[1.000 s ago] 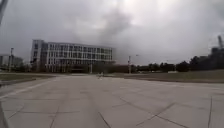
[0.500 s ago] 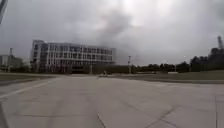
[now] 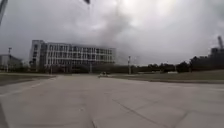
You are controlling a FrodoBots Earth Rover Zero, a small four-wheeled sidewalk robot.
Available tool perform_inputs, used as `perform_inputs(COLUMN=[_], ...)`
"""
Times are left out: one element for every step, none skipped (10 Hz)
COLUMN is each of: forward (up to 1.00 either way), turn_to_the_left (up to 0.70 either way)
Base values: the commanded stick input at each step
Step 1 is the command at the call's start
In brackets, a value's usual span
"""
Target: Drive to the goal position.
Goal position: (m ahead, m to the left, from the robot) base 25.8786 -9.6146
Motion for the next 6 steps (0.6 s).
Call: perform_inputs(forward=[0.70,0.70,0.70,0.70,0.70,0.70], turn_to_the_left=[0.00,0.00,0.00,0.00,0.00,0.15])
